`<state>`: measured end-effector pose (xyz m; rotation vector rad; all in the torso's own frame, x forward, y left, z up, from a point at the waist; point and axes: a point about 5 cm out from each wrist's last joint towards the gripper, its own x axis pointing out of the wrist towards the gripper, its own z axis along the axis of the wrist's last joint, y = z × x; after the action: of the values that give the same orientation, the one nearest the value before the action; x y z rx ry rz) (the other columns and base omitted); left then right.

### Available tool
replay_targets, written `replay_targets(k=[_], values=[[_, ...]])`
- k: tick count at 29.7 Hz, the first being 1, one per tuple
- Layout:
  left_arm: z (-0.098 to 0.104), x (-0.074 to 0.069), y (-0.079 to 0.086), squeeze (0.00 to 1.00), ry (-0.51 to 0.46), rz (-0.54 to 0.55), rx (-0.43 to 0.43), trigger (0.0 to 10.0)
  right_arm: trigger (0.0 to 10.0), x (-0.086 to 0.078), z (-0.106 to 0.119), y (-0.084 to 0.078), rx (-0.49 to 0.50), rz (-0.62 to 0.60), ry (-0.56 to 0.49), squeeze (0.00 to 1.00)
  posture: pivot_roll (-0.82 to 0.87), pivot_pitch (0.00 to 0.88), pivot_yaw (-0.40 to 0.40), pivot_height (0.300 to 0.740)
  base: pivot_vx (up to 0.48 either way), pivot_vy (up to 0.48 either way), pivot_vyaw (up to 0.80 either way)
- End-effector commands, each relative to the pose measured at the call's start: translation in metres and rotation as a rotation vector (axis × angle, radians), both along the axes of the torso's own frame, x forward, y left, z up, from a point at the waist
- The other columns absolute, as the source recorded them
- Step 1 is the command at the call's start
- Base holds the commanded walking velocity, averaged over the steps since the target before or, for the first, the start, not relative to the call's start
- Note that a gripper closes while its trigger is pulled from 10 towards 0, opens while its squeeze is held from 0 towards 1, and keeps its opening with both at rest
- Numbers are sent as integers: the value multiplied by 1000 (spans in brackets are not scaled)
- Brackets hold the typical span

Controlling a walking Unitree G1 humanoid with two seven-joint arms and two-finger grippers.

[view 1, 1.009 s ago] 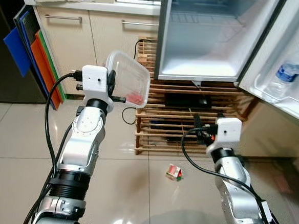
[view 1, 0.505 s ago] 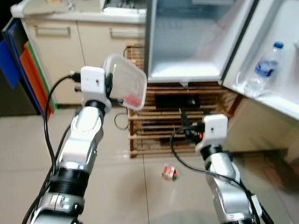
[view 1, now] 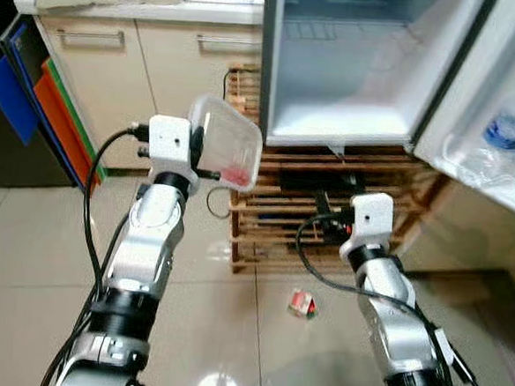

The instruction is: Restocking fridge

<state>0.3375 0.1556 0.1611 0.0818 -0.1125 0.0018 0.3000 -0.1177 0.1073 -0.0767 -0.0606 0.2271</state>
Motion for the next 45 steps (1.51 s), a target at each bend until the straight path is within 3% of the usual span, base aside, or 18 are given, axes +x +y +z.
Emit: replay_targets(k=[1,15,32,38,39,40,41,45], values=[[5,1,-21,0,-28,-66,-15,10000,10000,-2,-7,-14,-17,-37,21,24,101,0,2,740,307,-364,0],[2,-1,-23,0,-22,-88,4,10000,10000,-1,-9,-18,-11,-60,21,20,106,0,3,740,44,-52,0],[-3,1,-21,0,6,-35,-19,10000,10000,0,-11,-20,0,-73,29,20,104,0,3,740,29,-455,0],[-8,11,-16,0,88,-30,-138,10000,10000,0,-12,-19,1,-71,35,24,109,0,-2,740,0,0,0],[-10,18,-17,0,121,-42,-197,10000,10000,-1,-13,-19,2,-71,39,20,115,0,-7,740,0,0,0],[-11,30,-17,0,169,-40,-347,10000,10000,-1,-14,-20,4,-72,46,24,117,0,-14,740,0,0,0],[-11,30,-17,0,169,-40,-347,10000,10000,-1,-14,-20,4,-72,46,24,117,0,-14,740,0,0,0],[-7,44,-28,0,218,-136,-660,10000,10000,0,-15,-17,7,-66,52,20,109,0,-15,740,0,0,0]])
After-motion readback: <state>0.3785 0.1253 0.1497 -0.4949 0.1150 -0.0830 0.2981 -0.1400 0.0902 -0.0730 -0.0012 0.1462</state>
